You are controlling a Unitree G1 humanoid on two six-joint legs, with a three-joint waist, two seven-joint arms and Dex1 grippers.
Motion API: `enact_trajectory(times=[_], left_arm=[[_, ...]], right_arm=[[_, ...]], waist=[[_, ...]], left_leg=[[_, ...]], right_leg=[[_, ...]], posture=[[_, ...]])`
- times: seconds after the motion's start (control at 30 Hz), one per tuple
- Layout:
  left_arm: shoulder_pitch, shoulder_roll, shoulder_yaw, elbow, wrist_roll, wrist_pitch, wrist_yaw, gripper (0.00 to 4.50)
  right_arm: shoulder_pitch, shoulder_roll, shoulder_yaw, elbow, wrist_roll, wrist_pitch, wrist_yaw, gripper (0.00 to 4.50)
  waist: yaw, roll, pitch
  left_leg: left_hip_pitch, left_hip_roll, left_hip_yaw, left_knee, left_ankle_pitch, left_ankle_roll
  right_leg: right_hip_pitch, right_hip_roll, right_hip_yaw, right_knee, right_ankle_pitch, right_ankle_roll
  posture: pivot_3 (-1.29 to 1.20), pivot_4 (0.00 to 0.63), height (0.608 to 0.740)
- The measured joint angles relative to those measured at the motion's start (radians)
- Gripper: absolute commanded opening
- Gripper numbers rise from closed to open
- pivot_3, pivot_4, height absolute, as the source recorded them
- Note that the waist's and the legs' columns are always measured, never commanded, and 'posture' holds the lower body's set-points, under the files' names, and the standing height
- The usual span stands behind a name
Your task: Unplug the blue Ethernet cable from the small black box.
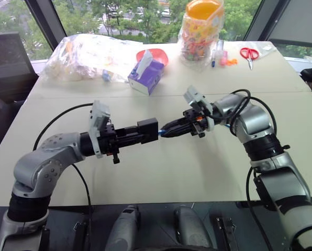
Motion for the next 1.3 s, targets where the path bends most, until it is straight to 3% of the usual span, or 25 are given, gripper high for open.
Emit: enact_trajectory(times=[0.17, 0.33, 1.03, 1.13, 1.27, 1.3], left_arm=[[0.0, 0.0, -0.001, 0.0, 0.003, -0.001, -0.003, 0.45], [0.0, 0.0, -0.012, 0.0, 0.006, -0.002, -0.012, 0.45], [0.0, 0.0, -0.028, 0.0, 0.025, -0.027, -0.016, 0.45], [0.0, 0.0, -0.028, 0.0, 0.026, -0.027, -0.017, 0.45], [0.001, 0.0, -0.028, -0.001, 0.027, -0.027, -0.02, 0.45], [0.003, 0.0, -0.028, -0.001, 0.027, -0.028, -0.021, 0.45]], right_arm=[[-0.003, 0.0, 0.0, 0.0, 0.0, 0.018, 0.007, 0.51], [-0.018, -0.001, 0.0, 0.0, 0.001, 0.043, 0.018, 2.64], [-0.033, 0.001, 0.011, 0.031, -0.003, 0.062, 0.067, 2.64], [-0.037, 0.007, 0.013, 0.039, -0.009, 0.061, 0.066, 1.88], [-0.037, 0.013, 0.017, 0.042, -0.012, 0.058, 0.069, 0.03], [-0.037, 0.013, 0.018, 0.042, -0.013, 0.056, 0.07, 0.03]], waist=[[0.0, 0.0, 0.0], [0.0, 0.0, 0.0], [0.0, 0.0, 0.0], [0.0, 0.0, 0.0], [0.0, 0.0, 0.0], [0.0, 0.0, 0.0]], left_leg=[[0.0, 0.0, 0.0, 0.0, 0.0, 0.0], [0.0, 0.0, 0.0, 0.0, 0.0, 0.0], [-0.003, 0.0, 0.0, 0.0, 0.0, 0.0], [-0.003, 0.0, 0.0, 0.0, 0.0, 0.0], [-0.003, 0.0, 0.0, 0.0, 0.0, 0.0], [-0.003, 0.0, 0.0, 0.0, 0.0, 0.0]], right_leg=[[0.0, 0.0, 0.0, 0.0, 0.0, 0.0], [0.0, 0.0, 0.0, 0.0, 0.0, 0.0], [-0.003, 0.0, 0.0, -0.001, 0.0, 0.0], [-0.003, 0.0, 0.0, -0.001, 0.0, 0.0], [-0.003, 0.0, 0.0, -0.001, 0.0, 0.0], [-0.003, 0.0, 0.0, -0.001, 0.0, 0.0]], posture=[[0.0, 0.15, 0.726], [0.0, 0.15, 0.726], [0.0, 0.15, 0.726], [0.0, 0.15, 0.726], [0.0, 0.15, 0.726], [0.0, 0.15, 0.726]])
